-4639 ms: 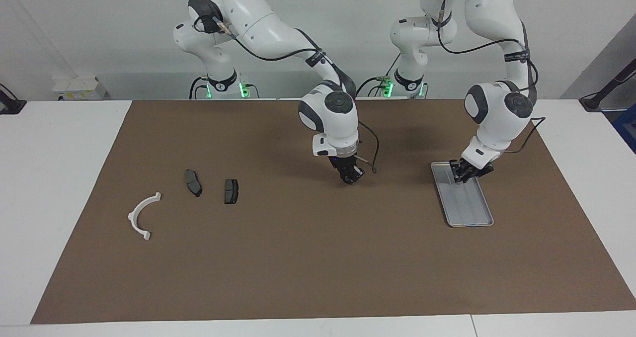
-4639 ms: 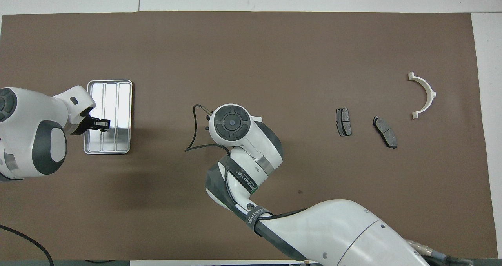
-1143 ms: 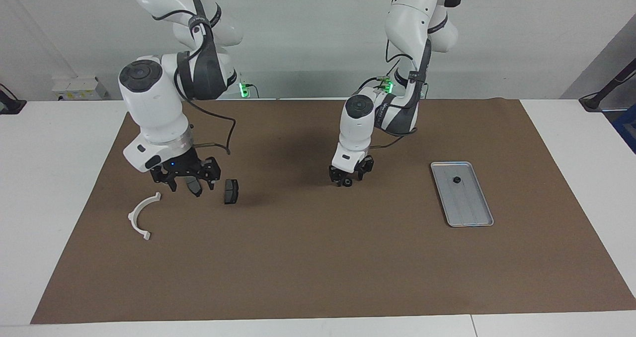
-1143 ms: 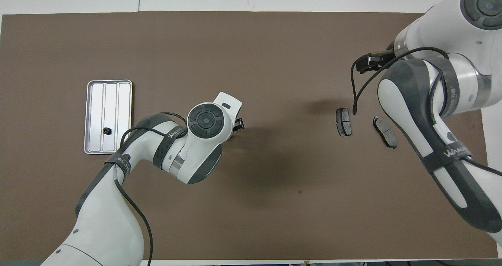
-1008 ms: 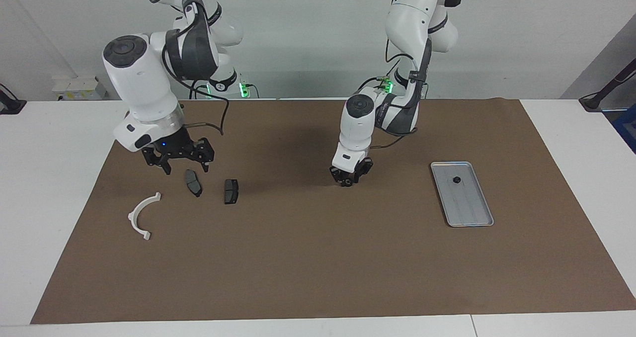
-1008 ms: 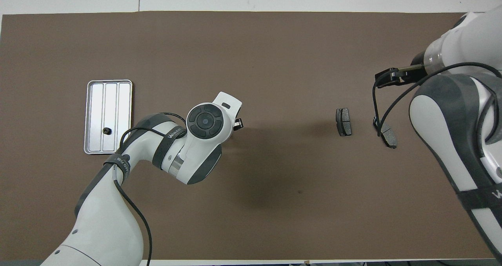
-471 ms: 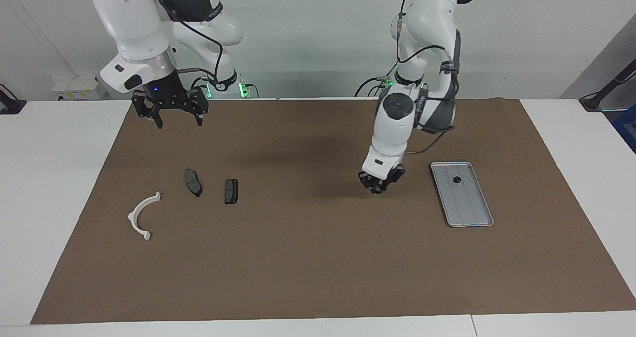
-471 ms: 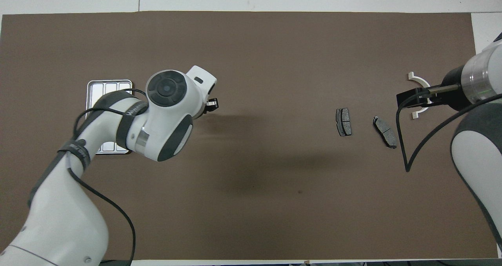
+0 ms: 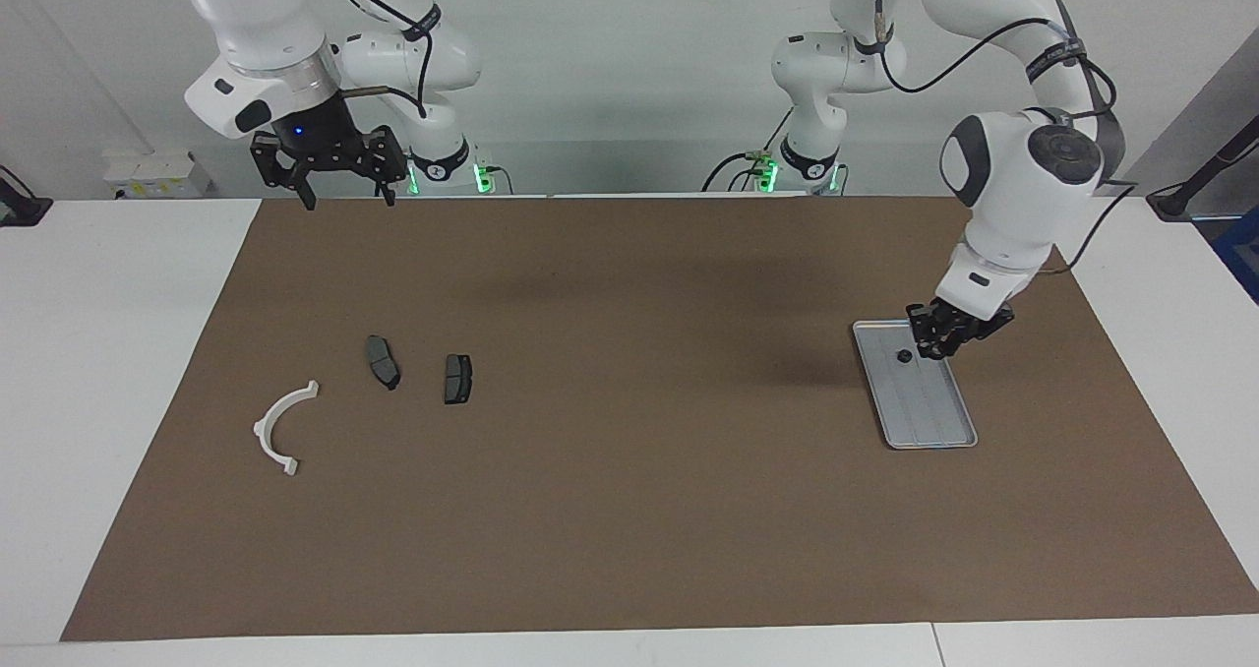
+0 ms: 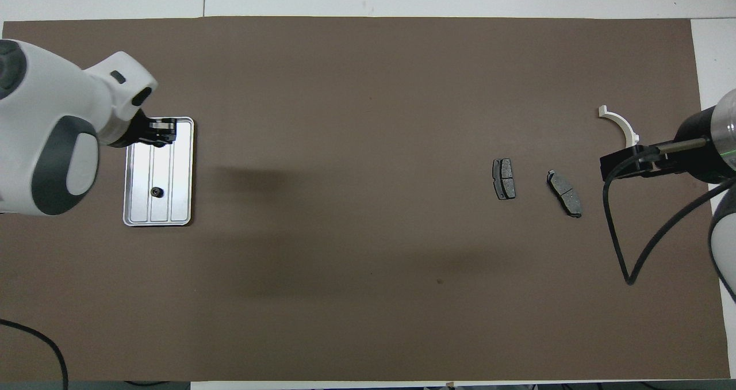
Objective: Pick bearing gear from pile to tray
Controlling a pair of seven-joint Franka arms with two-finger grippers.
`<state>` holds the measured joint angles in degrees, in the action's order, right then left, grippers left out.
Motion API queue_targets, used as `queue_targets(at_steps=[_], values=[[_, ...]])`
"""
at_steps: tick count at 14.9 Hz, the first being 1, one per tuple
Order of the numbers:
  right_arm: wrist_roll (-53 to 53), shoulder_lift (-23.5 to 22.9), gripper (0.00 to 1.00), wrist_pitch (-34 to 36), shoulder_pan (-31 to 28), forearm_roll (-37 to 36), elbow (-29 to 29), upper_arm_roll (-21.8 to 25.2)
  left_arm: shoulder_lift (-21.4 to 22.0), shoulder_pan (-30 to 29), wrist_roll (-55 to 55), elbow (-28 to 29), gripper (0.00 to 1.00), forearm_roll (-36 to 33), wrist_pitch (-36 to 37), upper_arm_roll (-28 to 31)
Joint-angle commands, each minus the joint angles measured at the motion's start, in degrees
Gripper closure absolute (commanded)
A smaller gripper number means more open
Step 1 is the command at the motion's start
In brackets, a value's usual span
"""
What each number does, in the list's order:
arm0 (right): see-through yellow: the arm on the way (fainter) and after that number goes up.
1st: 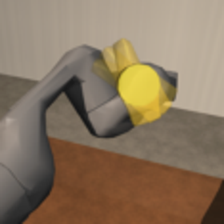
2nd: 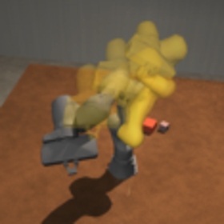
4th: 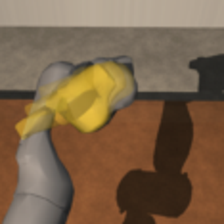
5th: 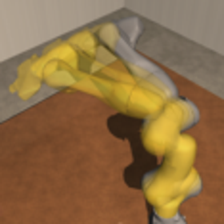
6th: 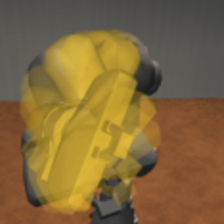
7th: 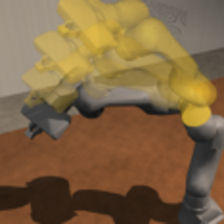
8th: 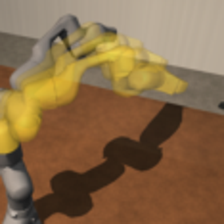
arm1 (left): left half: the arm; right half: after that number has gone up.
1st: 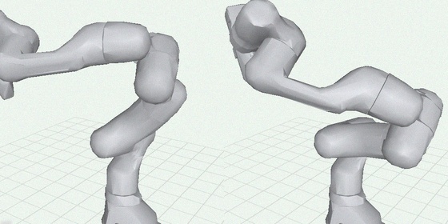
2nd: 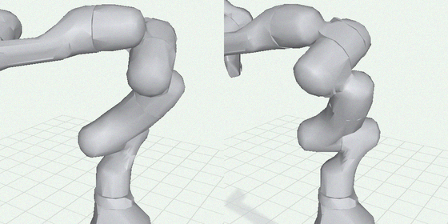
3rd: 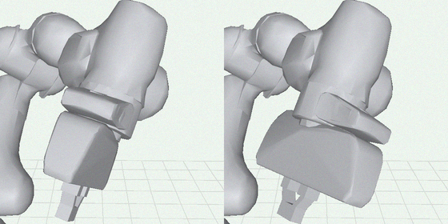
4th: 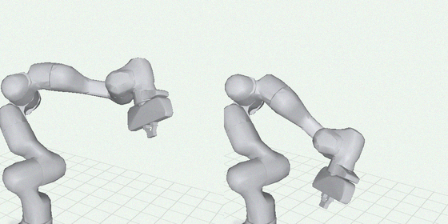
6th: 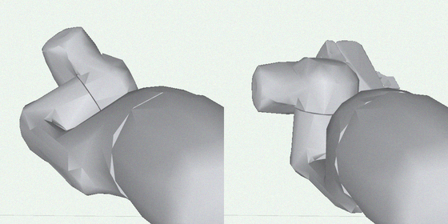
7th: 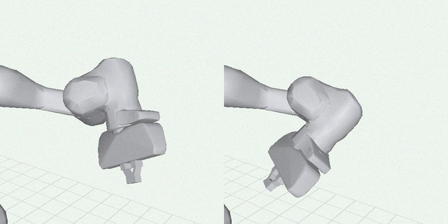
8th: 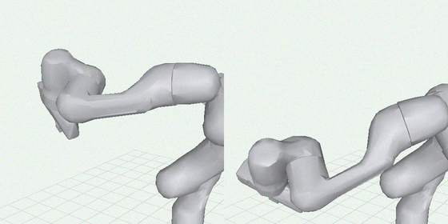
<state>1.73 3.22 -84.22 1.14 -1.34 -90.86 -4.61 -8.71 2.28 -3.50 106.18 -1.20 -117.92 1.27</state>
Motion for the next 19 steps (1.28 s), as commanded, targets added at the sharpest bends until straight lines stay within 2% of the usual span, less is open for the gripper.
queue_targets(at_steps=[1,3,4,9,11,13,17,18,19], values=[[1.5,0.0,0.0,1.7,0.3,1.2,0.6,0.2,0.4,-1.6,-3.6,6.4,1.0,1.6,-8.0,-0.7],[2.9,0.0,0.0,1.9,0.4,1.2,0.6,-0.1,-1.0,-1.7,-3.5,10.6,1.0,2.1,-15.8,-0.7],[3.0,0.0,0.0,1.9,0.4,1.2,0.5,-0.2,-2.2,-1.8,-3.6,11.0,1.0,2.3,-17.0,-0.7],[3.0,0.0,0.0,1.8,0.4,0.4,0.5,-0.1,-5.3,-2.6,-3.7,11.2,1.0,2.3,-18.6,-0.7],[3.0,0.0,0.0,1.8,0.4,0.5,0.5,-0.1,-6.4,-2.5,-3.8,13.2,1.0,2.3,-21.9,-0.7],[3.0,0.0,0.0,1.8,0.4,0.5,0.5,-0.1,-6.6,-2.5,-3.7,15.7,1.0,2.3,-25.8,-0.7],[2.9,0.2,0.0,1.8,0.4,0.7,0.5,-0.2,-6.7,-1.8,-3.5,15.8,1.0,2.3,-25.7,-0.7],[3.0,0.2,0.0,1.7,0.4,0.8,0.5,-0.2,-6.7,-1.9,-3.6,15.4,0.49,2.3,-24.8,-0.7],[2.9,0.2,0.0,1.6,0.4,1.0,0.5,-0.1,-6.7,-1.8,-3.8,14.9,0.06,2.3,-23.5,-0.7]])
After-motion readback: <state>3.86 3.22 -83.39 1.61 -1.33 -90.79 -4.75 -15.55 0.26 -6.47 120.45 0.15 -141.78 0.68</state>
